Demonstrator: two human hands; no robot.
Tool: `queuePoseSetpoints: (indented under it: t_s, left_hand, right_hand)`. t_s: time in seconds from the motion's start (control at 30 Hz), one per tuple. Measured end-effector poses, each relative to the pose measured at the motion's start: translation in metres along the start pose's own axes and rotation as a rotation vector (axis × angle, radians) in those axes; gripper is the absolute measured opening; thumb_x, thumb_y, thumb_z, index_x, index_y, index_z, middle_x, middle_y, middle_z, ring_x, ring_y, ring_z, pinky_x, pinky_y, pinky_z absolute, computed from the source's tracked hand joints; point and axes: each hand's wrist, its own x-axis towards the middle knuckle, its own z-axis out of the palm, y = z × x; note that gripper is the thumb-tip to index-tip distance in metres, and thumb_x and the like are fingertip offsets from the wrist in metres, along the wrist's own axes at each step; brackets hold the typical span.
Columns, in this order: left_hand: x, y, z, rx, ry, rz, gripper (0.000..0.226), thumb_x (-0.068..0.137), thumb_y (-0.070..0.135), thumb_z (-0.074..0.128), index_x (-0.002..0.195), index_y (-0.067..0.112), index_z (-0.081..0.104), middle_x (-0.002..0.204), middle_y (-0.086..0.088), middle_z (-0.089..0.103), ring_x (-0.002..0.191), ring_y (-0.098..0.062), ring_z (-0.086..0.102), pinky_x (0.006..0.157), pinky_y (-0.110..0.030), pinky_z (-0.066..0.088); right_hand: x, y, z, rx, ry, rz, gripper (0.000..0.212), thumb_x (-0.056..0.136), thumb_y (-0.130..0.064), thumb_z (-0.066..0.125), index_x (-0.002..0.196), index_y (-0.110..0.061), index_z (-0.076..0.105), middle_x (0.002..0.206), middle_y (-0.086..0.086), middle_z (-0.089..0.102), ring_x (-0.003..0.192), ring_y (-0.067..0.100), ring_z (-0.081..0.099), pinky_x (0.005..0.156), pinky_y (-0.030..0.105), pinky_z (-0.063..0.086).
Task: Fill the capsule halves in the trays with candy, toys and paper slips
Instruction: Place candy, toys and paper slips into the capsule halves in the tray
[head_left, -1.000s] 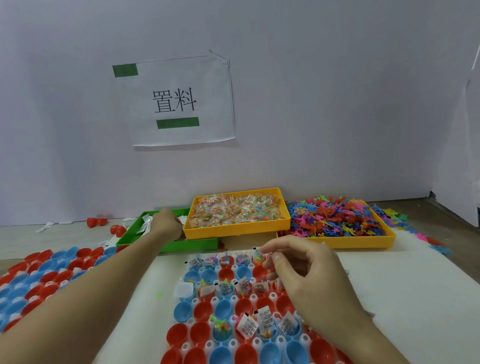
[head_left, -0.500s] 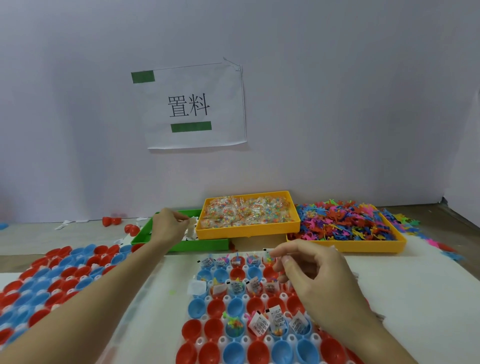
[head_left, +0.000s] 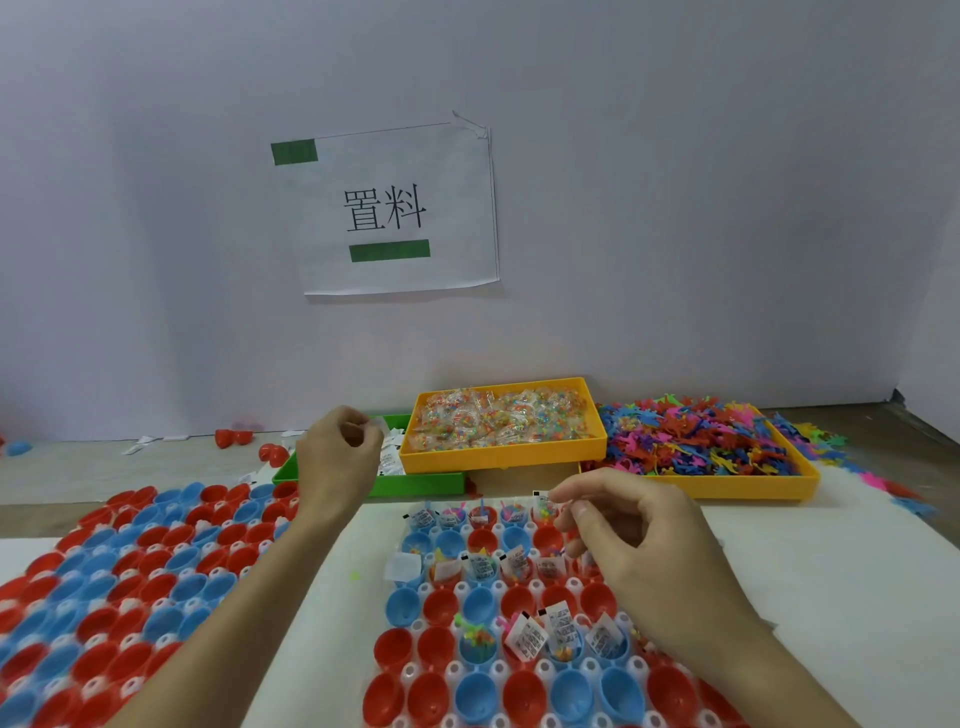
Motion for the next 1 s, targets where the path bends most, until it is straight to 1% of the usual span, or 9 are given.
queuePoseSetpoints:
  t_s: [0.07,0.13,0.2,0.3,0.43,0.57,0.7,0.8,1.0]
  left_hand:
    - [-0.012,0.007,-0.009,-0.024,0.029,0.036,0.008,0.094,0.019,0.063,0.091,0.012,0.067,0.079,0.004,0.063,0.073,-0.007,0.059,0.061,-0.014,0.040]
    - [-0.025,0.013,-0.017,-0.059,0.034,0.054,0.008,0.094,0.020,0.064,0.090,0.013,0.067,0.085,0.002,0.065,0.082,-0.013,0.061,0.070,-0.019,0.043]
    - [-0.040,0.019,-0.025,-0.102,-0.016,0.060,0.007,0.093,0.019,0.066,0.091,0.013,0.068,0.087,0.002,0.068,0.083,-0.012,0.063,0.072,-0.022,0.050]
    - [-0.063,0.026,-0.039,-0.253,-0.262,0.054,0.004,0.091,0.012,0.066,0.093,0.014,0.069,0.075,-0.001,0.072,0.072,-0.013,0.070,0.066,-0.024,0.057]
    - [-0.090,0.032,-0.053,-0.309,-0.468,0.096,0.014,0.087,0.004,0.069,0.092,0.017,0.070,0.080,0.001,0.074,0.074,-0.015,0.071,0.067,-0.022,0.057]
    - [-0.104,0.034,-0.060,-0.380,-0.720,0.152,0.016,0.086,-0.004,0.070,0.083,0.010,0.077,0.080,-0.010,0.071,0.071,-0.018,0.066,0.069,-0.026,0.056]
    - [-0.108,0.034,-0.066,-0.347,-0.937,0.163,0.016,0.084,-0.001,0.072,0.082,0.014,0.077,0.081,-0.014,0.068,0.069,-0.015,0.057,0.074,-0.035,0.053]
    - [-0.106,0.033,-0.068,-0.281,-0.985,0.171,0.011,0.083,0.003,0.075,0.085,0.014,0.074,0.084,-0.014,0.069,0.070,-0.015,0.058,0.077,-0.043,0.055]
    - [-0.110,0.035,-0.065,-0.127,-1.016,0.307,0.010,0.084,0.014,0.076,0.084,0.024,0.078,0.077,0.007,0.069,0.065,-0.008,0.058,0.074,-0.037,0.056]
  right_hand:
    - [0.000,0.000,0.000,-0.014,-0.001,-0.006,0.028,0.098,-0.010,0.058,0.091,-0.034,0.072,0.080,-0.012,0.073,0.075,0.009,0.071,0.065,0.020,0.057]
    - [0.000,0.000,-0.001,-0.022,0.001,-0.007,0.028,0.098,-0.010,0.058,0.091,-0.034,0.072,0.080,-0.013,0.073,0.075,0.009,0.071,0.066,0.021,0.058]
    - [0.001,-0.001,-0.001,-0.030,0.004,-0.007,0.028,0.098,-0.011,0.058,0.091,-0.034,0.072,0.080,-0.014,0.073,0.074,0.009,0.071,0.066,0.022,0.059]
    - [0.001,-0.001,-0.003,-0.037,0.008,-0.014,0.028,0.098,-0.011,0.058,0.091,-0.035,0.072,0.081,-0.014,0.073,0.073,0.009,0.071,0.067,0.024,0.059]
    - [0.002,-0.002,-0.004,-0.032,0.021,-0.032,0.029,0.097,-0.011,0.059,0.090,-0.036,0.072,0.081,-0.014,0.073,0.072,0.009,0.071,0.066,0.023,0.059]
    - [0.001,-0.002,-0.003,-0.051,0.020,-0.041,0.028,0.097,-0.012,0.059,0.091,-0.036,0.072,0.081,-0.015,0.073,0.072,0.008,0.070,0.067,0.022,0.058]
    - [0.001,-0.002,-0.003,-0.086,0.017,-0.052,0.027,0.097,-0.013,0.059,0.093,-0.037,0.071,0.081,-0.016,0.073,0.071,0.009,0.070,0.067,0.026,0.059]
    - [0.001,-0.001,-0.003,-0.096,0.021,-0.056,0.027,0.097,-0.014,0.059,0.093,-0.037,0.071,0.081,-0.018,0.073,0.073,0.008,0.070,0.068,0.023,0.058]
    - [0.001,-0.002,-0.002,-0.104,0.018,-0.064,0.026,0.096,-0.013,0.060,0.093,-0.037,0.071,0.080,-0.020,0.072,0.072,0.006,0.069,0.068,0.018,0.056]
